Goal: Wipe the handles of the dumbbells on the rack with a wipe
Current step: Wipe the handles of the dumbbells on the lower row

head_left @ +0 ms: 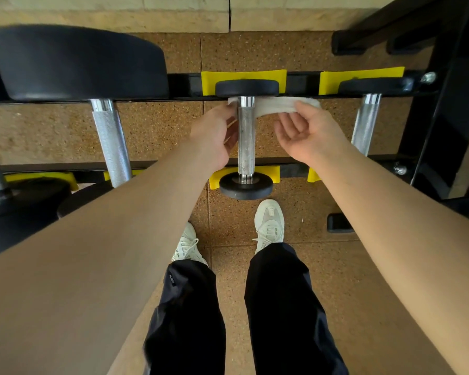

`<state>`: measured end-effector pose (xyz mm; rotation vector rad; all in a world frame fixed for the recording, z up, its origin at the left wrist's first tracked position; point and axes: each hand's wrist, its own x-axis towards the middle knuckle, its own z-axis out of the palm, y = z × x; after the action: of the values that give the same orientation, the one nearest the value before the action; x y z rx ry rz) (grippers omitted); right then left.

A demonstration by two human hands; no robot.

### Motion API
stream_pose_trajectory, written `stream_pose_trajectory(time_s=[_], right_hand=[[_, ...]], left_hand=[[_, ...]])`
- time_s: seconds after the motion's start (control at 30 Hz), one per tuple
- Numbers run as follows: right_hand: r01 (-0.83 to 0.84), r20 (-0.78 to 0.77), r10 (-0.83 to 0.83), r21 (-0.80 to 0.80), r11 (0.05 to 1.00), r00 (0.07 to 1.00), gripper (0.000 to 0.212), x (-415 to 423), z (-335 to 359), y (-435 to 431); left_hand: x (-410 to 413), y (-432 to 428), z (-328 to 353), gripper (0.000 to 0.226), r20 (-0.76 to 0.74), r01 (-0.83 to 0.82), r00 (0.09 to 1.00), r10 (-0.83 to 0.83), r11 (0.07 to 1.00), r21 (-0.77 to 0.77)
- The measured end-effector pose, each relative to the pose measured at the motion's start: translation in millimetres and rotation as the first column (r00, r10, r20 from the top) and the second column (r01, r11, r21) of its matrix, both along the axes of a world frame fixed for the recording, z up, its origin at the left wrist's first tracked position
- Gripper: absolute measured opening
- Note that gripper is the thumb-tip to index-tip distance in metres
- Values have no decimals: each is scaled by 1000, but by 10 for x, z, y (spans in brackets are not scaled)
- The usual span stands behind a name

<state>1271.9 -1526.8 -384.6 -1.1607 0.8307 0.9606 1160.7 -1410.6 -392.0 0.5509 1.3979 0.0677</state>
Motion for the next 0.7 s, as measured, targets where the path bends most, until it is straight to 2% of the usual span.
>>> stream_pose_trajectory(time_s=[0.1, 0.23, 0.3, 0.37, 0.43, 0.6, 0.7], right_hand=[[-107, 10, 107, -1, 994, 994, 28, -103, 17, 83], [-295, 13, 294, 33, 955, 956, 28, -280, 45, 287], [-249, 24, 248, 19, 968, 968, 31, -259, 46, 236], [-145, 45, 145, 4, 989, 988, 29, -162, 42, 82], [-83, 62, 83, -1, 997, 995, 27, -92, 62, -83], [-238, 15, 238, 27, 971, 971, 31, -310, 45, -53], [-241, 2, 241, -14, 971, 971, 31, -379, 17, -5]], left_hand=[[-122, 68, 63, 17, 38, -122, 992, 122, 992, 8], [-364, 219, 83, 26, 111, -277, 955, 275, 961, 2], [-361, 168, 94, 25, 114, -203, 974, 198, 979, 34], [-277, 37, 123, 17, 91, -42, 995, 35, 996, 75], [-224, -59, 145, 9, 61, 33, 997, -38, 996, 85], [-485, 34, 71, 11, -61, 57, 997, -53, 995, 79], [-585, 68, 9, 20, -142, 99, 987, -77, 984, 151]])
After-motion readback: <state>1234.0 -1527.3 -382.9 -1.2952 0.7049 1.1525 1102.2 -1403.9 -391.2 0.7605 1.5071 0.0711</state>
